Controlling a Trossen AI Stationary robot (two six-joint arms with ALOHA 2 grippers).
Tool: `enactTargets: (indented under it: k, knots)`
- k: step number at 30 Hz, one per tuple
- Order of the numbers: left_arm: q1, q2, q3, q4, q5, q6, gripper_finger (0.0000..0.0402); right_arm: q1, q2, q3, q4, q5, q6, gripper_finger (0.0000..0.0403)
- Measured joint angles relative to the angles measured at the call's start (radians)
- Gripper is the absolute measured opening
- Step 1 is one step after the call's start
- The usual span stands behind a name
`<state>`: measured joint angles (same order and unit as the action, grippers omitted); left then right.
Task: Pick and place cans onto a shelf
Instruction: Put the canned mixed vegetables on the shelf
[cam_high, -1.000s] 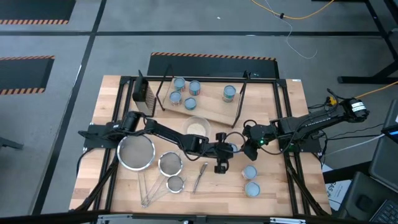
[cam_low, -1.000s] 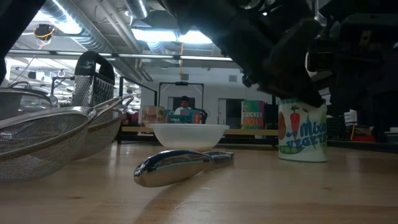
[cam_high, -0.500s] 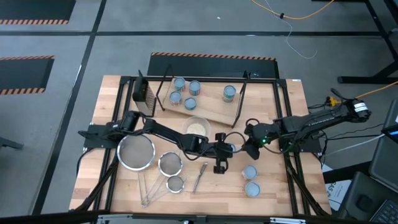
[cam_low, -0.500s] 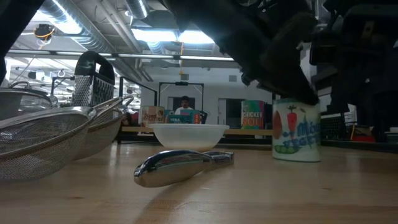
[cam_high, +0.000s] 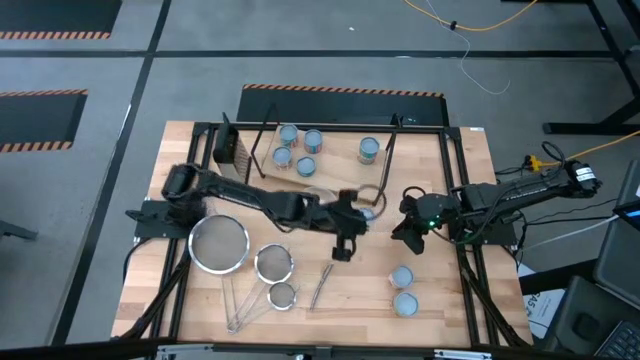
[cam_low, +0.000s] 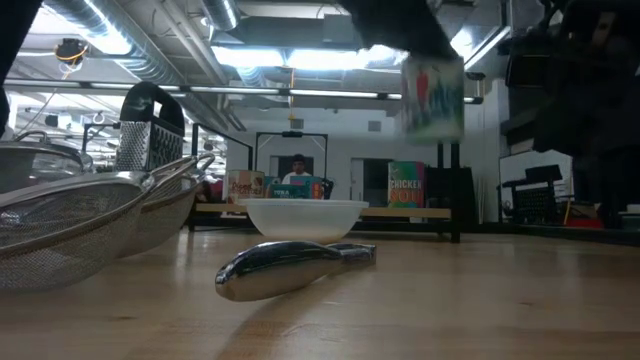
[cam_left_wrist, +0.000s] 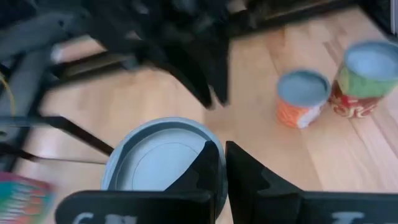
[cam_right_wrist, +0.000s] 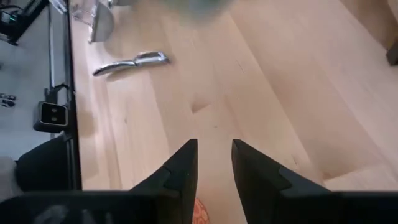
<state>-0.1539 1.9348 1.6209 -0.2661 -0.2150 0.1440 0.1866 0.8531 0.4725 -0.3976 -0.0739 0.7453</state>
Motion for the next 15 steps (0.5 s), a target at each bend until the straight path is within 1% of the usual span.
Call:
enactTargets:
  k: [2,4,6,7,9,10,15]
  knots:
    - [0.021,-0.06,-0.001,-0.08,-0.001,0.028,0.0007,0.0,-0.001,0.0,0.01,0.001,-0.009,0.0103]
    - [0.049,-0.103,0.002,-0.075,0.0,0.056,0.0007,0.0,-0.001,0.0,0.003,0.001,-0.017,0.0103]
    - [0.078,-0.148,-0.002,-0.136,-0.002,0.085,0.0007,0.0,0.006,0.0,0.013,0.001,-0.018,0.0103]
    - [0.095,-0.164,-0.001,-0.12,0.0,0.101,0.0007,0.0,0.006,0.002,0.01,0.001,-0.018,0.0103]
    - [0.131,-0.204,-0.001,-0.163,0.008,0.136,0.0007,0.0,0.008,0.0,0.005,0.002,-0.021,0.0103]
    - [0.15,-0.218,0.0,-0.153,0.017,0.153,0.0007,0.0,0.009,0.001,0.014,0.002,-0.02,0.0103]
    - [0.275,-0.264,0.0,-0.165,0.132,0.218,0.0007,-0.001,0.01,0.0,0.004,0.002,-0.023,0.0103]
